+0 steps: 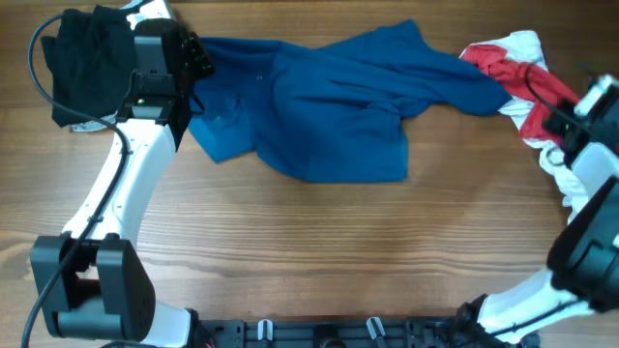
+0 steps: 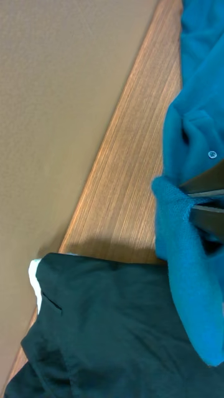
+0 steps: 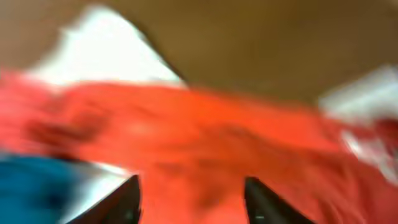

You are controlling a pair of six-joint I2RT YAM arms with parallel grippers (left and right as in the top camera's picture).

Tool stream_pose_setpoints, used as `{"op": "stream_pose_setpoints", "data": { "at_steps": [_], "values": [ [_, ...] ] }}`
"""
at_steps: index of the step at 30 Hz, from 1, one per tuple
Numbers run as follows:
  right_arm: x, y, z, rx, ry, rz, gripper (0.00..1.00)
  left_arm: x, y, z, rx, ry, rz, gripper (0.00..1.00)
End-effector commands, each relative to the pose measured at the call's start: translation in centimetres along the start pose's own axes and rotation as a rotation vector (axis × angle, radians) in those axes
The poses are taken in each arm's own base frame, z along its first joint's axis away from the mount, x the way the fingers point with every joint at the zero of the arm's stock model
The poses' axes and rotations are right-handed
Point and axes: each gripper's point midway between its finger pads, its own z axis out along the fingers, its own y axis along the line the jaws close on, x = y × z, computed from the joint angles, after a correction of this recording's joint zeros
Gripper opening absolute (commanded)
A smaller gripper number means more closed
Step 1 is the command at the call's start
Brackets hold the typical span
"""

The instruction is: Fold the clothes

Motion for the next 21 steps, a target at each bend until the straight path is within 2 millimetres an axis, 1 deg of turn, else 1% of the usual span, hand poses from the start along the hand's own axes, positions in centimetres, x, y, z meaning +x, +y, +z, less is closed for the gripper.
{"op": "stream_pose_setpoints", "data": {
  "at_steps": [1,2,3,4,8,10,11,13,15,16,19,20,21],
  "values": [
    [-2.8,7.5,-2.8,-0.269,-0.086,-0.134,0.32,-1.7,-0.6,-1.3,0.021,-0.042,0.014,0.04],
    [-1.8,8.5,-2.3,-0.287,-0.06,-0.161,0.17,-1.7,-0.6,-1.3,0.021,-0.042,0.014,0.04],
    [0.5,9.8,-0.5,-0.296,-0.006,-0.189,0.13,-1.7,-0.6,-1.3,0.021,-0.042,0.014,0.04],
    [1.8,10.1,1.0,-0.298,0.013,-0.193,0.1,-1.7,-0.6,-1.3,0.021,-0.042,0.014,0.04],
    [3.7,9.8,3.5,-0.288,0.031,-0.18,0.09,-1.7,-0.6,-1.3,0.022,-0.042,0.014,0.04],
    [5.2,9.5,5.0,-0.28,0.068,-0.173,0.09,-1.6,-0.8,-1.3,0.029,-0.039,0.014,0.04],
    [5.9,8.6,6.1,-0.228,0.091,-0.131,0.09,-1.6,-0.9,-1.3,0.039,-0.035,0.014,0.04],
    [6.0,7.3,7.6,-0.148,0.1,-0.084,0.09,-1.4,-1.3,-1.3,0.062,-0.025,0.015,0.04],
    [5.4,6.9,8.6,-0.122,0.09,-0.069,0.09,-1.4,-1.4,-1.3,0.066,-0.023,0.015,0.04],
    [4.9,6.6,9.1,-0.103,0.08,-0.065,0.09,-1.4,-1.4,-1.3,0.066,-0.023,0.015,0.04],
    [3.3,4.9,9.9,0.0,0.062,0.0,0.09,-1.3,-1.4,-1.3,0.066,-0.023,0.015,0.04],
    [2.5,4.7,10.0,0.009,0.054,0.003,0.1,-1.3,-1.4,-1.3,0.066,-0.023,0.015,0.04],
    [1.4,3.7,10.1,0.05,0.046,0.008,0.11,-1.3,-1.4,-1.3,0.065,-0.02,0.015,0.04]
  ]
}}
